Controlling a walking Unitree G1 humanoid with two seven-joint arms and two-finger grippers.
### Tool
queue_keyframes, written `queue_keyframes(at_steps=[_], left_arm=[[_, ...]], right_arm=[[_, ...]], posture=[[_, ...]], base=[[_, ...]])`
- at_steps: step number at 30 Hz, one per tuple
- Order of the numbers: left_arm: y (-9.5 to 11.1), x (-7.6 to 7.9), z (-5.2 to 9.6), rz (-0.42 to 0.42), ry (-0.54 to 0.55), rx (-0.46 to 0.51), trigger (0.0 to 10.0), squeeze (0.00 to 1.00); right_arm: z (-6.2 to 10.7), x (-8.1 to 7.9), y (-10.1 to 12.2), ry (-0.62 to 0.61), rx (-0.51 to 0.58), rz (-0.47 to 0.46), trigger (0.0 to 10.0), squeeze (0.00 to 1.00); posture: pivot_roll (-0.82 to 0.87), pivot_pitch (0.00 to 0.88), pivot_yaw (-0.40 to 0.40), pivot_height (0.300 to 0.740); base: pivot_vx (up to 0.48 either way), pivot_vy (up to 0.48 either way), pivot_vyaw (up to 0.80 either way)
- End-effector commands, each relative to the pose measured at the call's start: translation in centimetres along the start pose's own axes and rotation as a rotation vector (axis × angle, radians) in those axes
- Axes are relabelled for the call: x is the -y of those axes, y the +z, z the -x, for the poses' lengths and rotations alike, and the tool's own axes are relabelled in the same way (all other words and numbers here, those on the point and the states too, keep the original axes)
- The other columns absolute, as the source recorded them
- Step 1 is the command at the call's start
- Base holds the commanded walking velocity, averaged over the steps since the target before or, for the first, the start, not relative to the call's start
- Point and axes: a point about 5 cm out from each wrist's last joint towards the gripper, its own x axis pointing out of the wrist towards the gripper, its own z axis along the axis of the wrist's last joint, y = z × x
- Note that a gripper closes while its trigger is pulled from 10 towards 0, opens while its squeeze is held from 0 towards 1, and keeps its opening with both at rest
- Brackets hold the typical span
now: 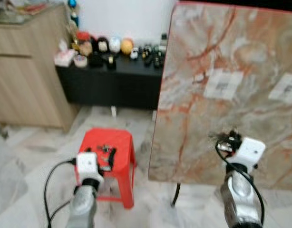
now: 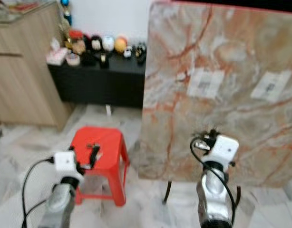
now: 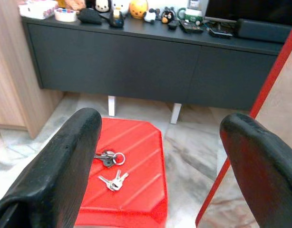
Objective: Hang keys on a hook
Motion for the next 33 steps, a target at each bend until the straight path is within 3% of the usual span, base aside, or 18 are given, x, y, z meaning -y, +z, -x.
queue_keyframes(at_steps=[1,19,25,27,29,33], left_arm=[[0.3,-0.4,-0.1,0.002,0.014,0.008,10.0,0.00],[0.9,-0.1,-0.7,-0.003,0.003,0.011,10.0,0.00],[1.1,0.2,-0.9,0.000,-0.005,0.016,10.0,0.00],[1.1,0.3,-0.9,0.000,-0.007,0.018,10.0,0.00],[1.2,0.4,-0.9,0.001,-0.008,0.021,10.0,0.00],[1.4,0.3,-1.1,0.004,-0.001,0.026,10.0,0.00]], right_arm=[[-0.4,-0.4,0.8,0.015,0.029,-0.002,10.0,0.00],[-0.6,-0.1,1.2,-0.016,0.041,-0.001,10.0,0.00],[-1.2,0.6,1.9,-0.069,0.075,0.040,10.0,0.00],[-1.7,0.7,2.5,-0.069,0.100,0.080,10.0,0.00],[-2.5,-0.4,4.2,0.003,0.213,0.232,10.0,0.00],[-3.5,-0.8,5.6,-0.037,0.269,0.313,10.0,0.00]], posture=[[-0.05,0.000,-0.111,0.740],[-0.05,0.000,-0.110,0.740],[-0.05,0.000,-0.109,0.740],[-0.05,0.000,-0.104,0.740],[-0.05,0.000,-0.102,0.740],[-0.05,0.000,-0.101,0.740]], base=[[0.000,0.000,0.00],[0.000,0.027,0.00],[0.000,0.000,0.00],[0.000,0.000,0.00],[0.000,0.000,0.00],[0.000,0.000,0.00]])
